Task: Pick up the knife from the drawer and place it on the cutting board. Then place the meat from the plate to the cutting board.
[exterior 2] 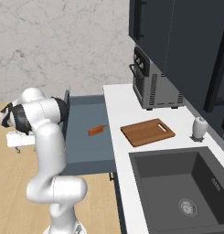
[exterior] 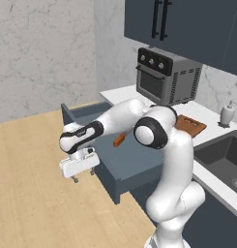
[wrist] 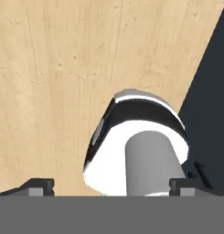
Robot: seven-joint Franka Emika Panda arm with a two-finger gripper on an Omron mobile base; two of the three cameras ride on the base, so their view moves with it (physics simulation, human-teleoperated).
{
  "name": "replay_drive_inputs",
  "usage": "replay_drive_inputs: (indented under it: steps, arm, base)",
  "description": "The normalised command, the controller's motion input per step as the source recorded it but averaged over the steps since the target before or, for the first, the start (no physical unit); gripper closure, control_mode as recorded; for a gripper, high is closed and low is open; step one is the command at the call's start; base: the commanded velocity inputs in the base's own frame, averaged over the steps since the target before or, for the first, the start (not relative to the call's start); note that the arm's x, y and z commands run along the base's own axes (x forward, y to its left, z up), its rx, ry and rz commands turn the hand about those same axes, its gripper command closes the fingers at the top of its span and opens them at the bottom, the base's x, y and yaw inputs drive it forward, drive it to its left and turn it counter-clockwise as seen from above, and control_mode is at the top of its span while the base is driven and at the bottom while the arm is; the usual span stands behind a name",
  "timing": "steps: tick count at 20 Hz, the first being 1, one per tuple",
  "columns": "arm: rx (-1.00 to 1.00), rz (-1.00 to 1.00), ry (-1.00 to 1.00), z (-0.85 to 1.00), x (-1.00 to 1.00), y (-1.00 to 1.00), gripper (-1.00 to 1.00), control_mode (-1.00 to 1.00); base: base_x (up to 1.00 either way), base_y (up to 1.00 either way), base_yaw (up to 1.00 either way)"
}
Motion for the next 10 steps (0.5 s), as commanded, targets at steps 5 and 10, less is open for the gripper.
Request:
replay_drive_inputs:
  steps: [5, 10]
  arm:
    - [-0.02, -0.24, 0.00, 1.00, -0.09, -0.36, -1.00, -1.00]
    - [-0.04, -0.39, 0.00, 0.97, 0.00, -0.99, -1.00, -1.00]
  base:
    - [0.00, 0.00, 0.00]
    - [0.00, 0.00, 0.00]
